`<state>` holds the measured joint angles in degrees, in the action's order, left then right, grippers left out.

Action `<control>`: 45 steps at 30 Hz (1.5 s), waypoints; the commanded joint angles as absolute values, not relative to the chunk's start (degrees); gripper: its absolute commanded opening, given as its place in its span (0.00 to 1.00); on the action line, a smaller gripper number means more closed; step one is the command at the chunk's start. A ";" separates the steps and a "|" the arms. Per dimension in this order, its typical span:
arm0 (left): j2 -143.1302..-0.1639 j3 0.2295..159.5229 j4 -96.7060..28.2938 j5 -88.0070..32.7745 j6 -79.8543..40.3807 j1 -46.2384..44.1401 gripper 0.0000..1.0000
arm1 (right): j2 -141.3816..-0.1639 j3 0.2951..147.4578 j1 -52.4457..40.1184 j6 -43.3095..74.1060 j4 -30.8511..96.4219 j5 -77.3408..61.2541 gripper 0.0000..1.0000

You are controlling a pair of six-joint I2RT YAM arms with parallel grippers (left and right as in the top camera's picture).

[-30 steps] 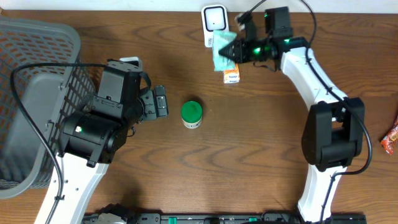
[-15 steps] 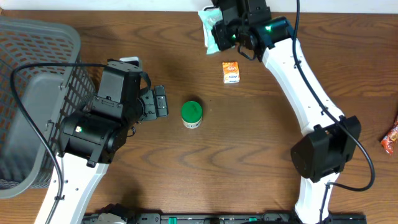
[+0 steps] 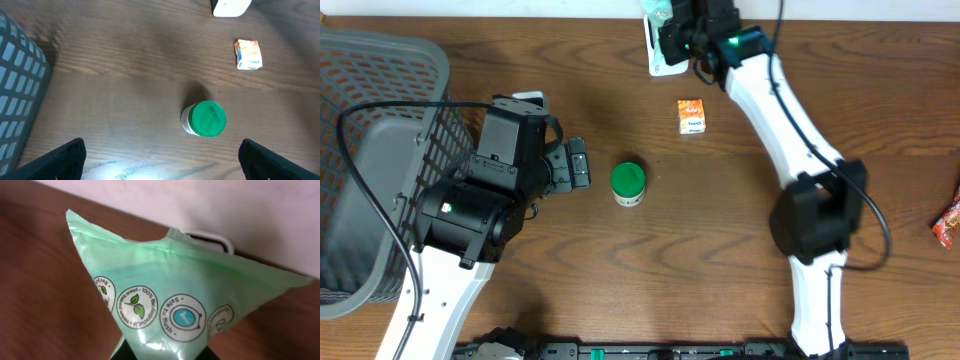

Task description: Scan the item barcode

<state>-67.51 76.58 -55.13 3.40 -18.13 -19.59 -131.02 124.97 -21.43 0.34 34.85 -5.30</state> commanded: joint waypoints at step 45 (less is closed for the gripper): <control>-67.72 76.99 -55.24 4.12 -17.61 -19.31 0.98 | -150.93 148.40 -14.98 47.07 47.16 -20.08 0.07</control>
